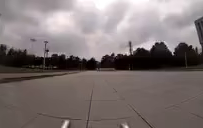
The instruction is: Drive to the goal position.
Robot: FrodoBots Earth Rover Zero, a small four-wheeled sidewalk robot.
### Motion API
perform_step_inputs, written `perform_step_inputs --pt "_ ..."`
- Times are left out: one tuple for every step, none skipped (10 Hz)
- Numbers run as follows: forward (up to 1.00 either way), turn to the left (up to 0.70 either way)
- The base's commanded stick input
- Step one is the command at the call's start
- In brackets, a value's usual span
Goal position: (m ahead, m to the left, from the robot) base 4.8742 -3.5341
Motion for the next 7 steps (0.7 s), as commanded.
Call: perform_step_inputs --pt "1.0 -0.1" --pt "1.0 0.0" --pt "1.0 -0.02" --pt "1.0 -0.15" --pt "1.0 -0.03" --pt "1.0 0.0" --pt "1.0 0.0"
